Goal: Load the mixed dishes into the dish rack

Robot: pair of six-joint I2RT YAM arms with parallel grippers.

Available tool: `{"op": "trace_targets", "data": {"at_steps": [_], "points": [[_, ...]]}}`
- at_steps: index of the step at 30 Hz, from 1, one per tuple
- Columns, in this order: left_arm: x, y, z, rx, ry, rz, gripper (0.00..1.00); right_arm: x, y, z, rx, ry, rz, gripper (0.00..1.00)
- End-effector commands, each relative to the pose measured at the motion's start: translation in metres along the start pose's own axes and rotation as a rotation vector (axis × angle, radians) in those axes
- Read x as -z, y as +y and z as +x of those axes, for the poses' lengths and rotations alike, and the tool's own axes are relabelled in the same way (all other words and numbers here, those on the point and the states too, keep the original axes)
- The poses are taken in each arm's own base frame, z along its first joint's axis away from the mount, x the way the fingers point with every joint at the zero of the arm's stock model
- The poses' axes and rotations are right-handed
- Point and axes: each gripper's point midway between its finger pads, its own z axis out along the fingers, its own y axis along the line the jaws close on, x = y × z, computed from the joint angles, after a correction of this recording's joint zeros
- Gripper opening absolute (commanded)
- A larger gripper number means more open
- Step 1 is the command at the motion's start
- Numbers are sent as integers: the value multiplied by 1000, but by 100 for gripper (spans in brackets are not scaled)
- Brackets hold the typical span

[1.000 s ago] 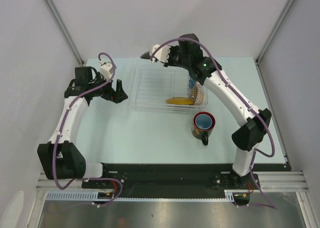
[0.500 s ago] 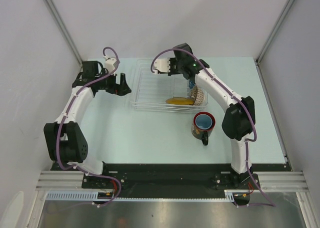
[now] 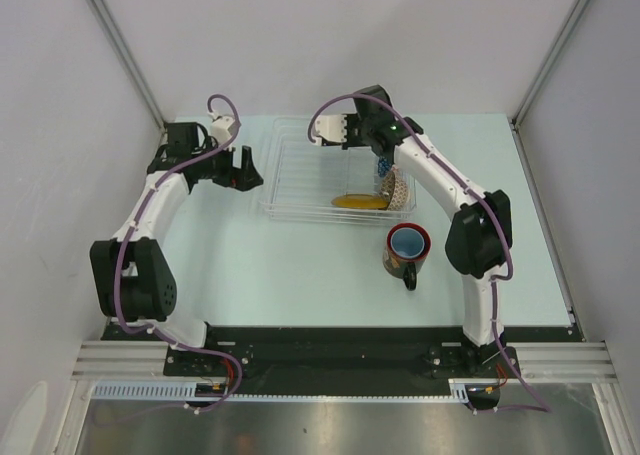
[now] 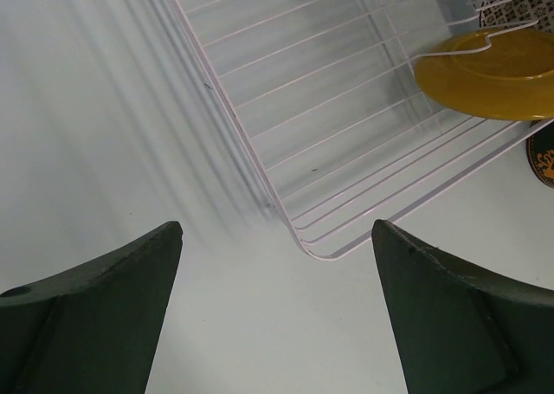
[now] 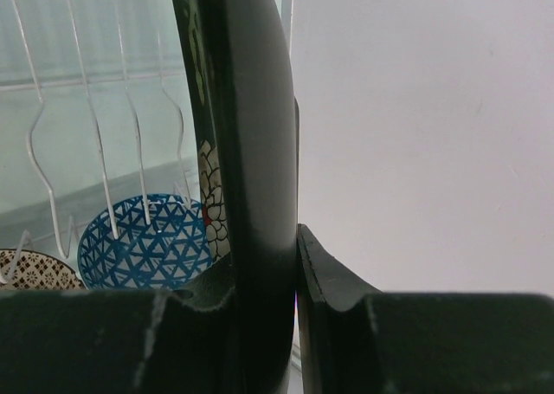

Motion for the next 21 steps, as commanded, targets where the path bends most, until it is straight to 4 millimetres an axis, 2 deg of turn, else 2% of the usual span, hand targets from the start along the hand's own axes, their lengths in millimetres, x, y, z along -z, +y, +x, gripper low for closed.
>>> {"op": "trace_targets", "data": {"at_steps": [1, 6, 17, 21], "points": [[3, -4, -7, -43, -32, 3, 96, 19, -73, -17, 7, -76, 249, 0], [3, -3, -3, -46, -19, 0, 96, 13, -77, -22, 8, -95, 254, 0], [0, -1, 4, -53, -12, -1, 96, -27, -40, -8, -24, -80, 160, 0], [-1, 0, 6, -52, -9, -3, 96, -37, -33, -1, -43, -76, 150, 0]]}}
